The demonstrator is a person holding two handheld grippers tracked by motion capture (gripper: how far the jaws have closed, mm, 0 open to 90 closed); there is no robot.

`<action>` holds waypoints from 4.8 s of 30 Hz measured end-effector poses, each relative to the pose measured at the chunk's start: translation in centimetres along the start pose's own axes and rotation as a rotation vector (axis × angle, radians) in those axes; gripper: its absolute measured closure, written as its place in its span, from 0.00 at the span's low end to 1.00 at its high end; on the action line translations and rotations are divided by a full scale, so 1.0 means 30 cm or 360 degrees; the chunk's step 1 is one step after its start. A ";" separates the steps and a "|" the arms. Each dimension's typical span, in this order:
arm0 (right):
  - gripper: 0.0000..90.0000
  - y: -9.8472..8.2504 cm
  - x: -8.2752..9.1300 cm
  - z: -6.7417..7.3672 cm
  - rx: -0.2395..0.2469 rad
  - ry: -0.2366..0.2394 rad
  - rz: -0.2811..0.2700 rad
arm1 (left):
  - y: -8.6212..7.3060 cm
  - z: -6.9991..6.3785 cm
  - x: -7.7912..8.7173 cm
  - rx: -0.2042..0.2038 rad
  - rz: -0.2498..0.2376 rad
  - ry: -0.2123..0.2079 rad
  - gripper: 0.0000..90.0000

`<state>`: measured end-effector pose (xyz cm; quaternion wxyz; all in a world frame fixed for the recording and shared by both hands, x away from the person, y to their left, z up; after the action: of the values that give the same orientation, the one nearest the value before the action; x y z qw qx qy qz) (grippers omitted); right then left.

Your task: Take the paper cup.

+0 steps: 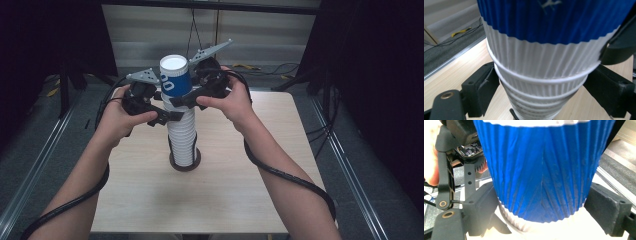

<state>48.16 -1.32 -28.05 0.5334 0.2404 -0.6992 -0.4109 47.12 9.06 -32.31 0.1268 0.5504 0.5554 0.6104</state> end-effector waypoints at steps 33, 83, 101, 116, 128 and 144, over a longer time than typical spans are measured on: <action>0.18 0.015 0.026 -0.001 -0.0010 -0.0005 -0.0044 | 0.003 -0.005 -0.014 0.0032 -0.0040 -0.0009 0.13; 0.16 0.002 0.030 -0.004 -0.0037 -0.0028 -0.0064 | -0.001 -0.010 -0.018 0.0012 -0.0065 0.0008 0.14; 0.18 0.015 0.008 -0.003 -0.0061 -0.0052 -0.0058 | -0.003 -0.010 -0.017 0.0000 -0.0070 0.0008 0.14; 0.21 0.108 0.099 -0.021 -0.0082 -0.0062 -0.0132 | -0.002 -0.010 -0.019 0.0004 -0.0077 0.0011 0.14; 0.22 0.137 0.119 -0.029 -0.0078 -0.0049 -0.0156 | -0.005 -0.007 -0.018 0.0020 -0.0083 0.0008 0.15; 0.22 0.146 0.173 -0.040 -0.0076 -0.0061 -0.0228 | -0.009 -0.007 -0.019 0.0016 -0.0067 0.0015 0.14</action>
<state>48.09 -3.32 -21.44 0.4948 0.2690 -0.6803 -0.4691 47.03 8.62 -32.78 0.1342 0.5362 0.5706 0.6073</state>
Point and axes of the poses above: each handheld gripper's, and its own axes: x roughly backward along the jaws, y roughly out of its top, z roughly to its left, the point moved 7 cm from there along -x, roughly forward along the jaws, and after that the axes turned 11 degrees about x, right-handed, at the moved point
